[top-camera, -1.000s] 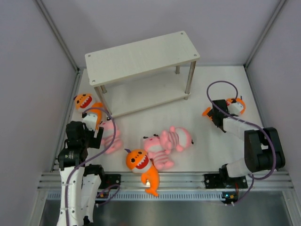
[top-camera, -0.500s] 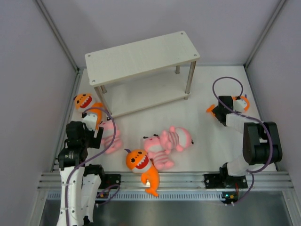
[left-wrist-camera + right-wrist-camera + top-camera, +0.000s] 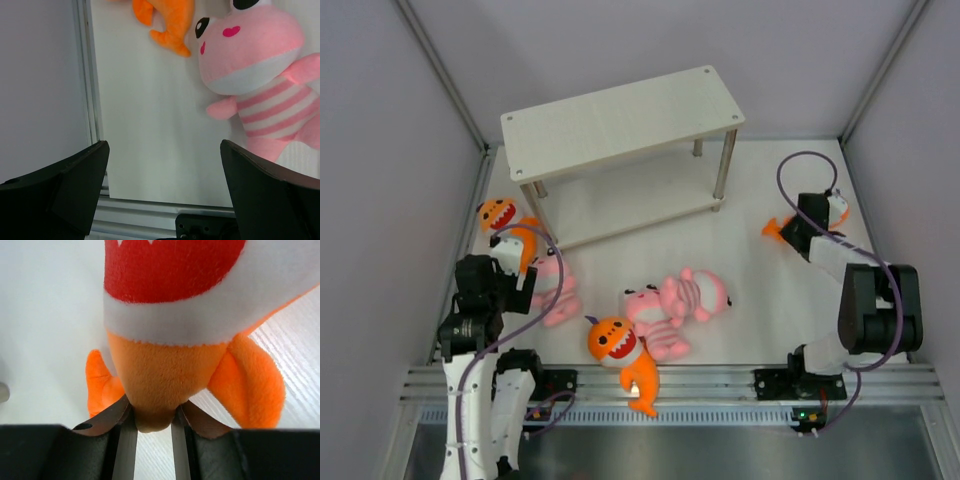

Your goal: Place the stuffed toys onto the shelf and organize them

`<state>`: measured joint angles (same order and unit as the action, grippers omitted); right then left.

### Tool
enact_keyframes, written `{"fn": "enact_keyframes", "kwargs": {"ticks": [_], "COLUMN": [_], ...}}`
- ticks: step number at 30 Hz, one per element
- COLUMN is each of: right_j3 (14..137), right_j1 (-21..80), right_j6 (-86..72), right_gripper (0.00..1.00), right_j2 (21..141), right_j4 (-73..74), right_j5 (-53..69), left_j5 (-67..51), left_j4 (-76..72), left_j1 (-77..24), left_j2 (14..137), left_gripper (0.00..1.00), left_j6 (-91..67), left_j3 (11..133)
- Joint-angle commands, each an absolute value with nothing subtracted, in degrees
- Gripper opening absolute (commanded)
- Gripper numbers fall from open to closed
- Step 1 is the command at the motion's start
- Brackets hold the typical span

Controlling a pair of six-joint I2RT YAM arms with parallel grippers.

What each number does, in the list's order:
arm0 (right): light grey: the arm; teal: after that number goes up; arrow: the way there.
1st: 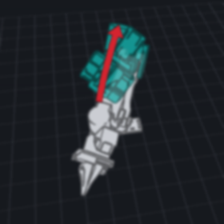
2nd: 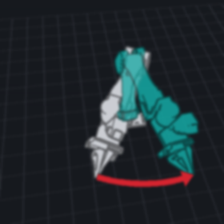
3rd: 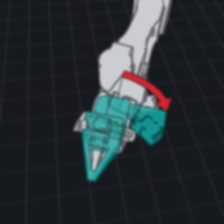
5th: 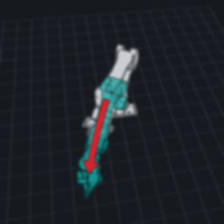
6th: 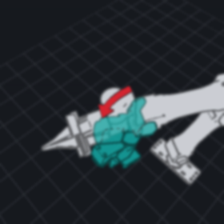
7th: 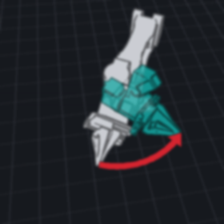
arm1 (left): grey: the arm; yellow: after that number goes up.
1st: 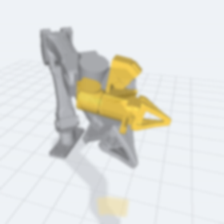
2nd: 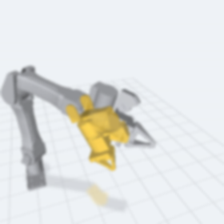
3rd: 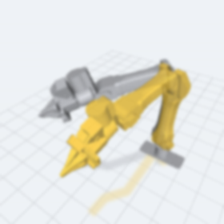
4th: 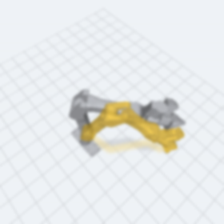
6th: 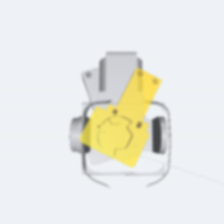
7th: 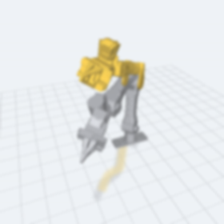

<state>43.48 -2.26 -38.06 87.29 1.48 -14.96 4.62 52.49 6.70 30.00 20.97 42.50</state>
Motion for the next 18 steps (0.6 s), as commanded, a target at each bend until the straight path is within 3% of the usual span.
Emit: {"fn": "enact_keyframes", "kwargs": {"ticks": [1,4,7,18], "right_j3": [43.9,44.4,49.8,86.1], "right_j1": [-2.0,-1.8,-1.5,10.1], "right_j6": [-27.5,-25.0,-22.3,-2.6], "right_gripper": [0.21,0.17,0.05,0.0], "right_j2": [77.1,70.1,67.2,69.7], "right_j4": [-0.2,-0.6,3.9,19.4], "right_j5": [-13.4,-10.5,-6.7,18.0], "left_j5": [2.6,1.2,0.4,-2.0], "left_j4": [55.2,57.3,57.6,57.5], "left_j1": [7.0,7.0,7.6,8.3], "left_j2": [31.5,32.3,32.3,34.5], "left_gripper": [0.99,0.99,0.99,0.99], "left_j6": [20.9,20.7,20.4,21.1], "left_j3": [47.8,50.8,52.7,53.9]}}
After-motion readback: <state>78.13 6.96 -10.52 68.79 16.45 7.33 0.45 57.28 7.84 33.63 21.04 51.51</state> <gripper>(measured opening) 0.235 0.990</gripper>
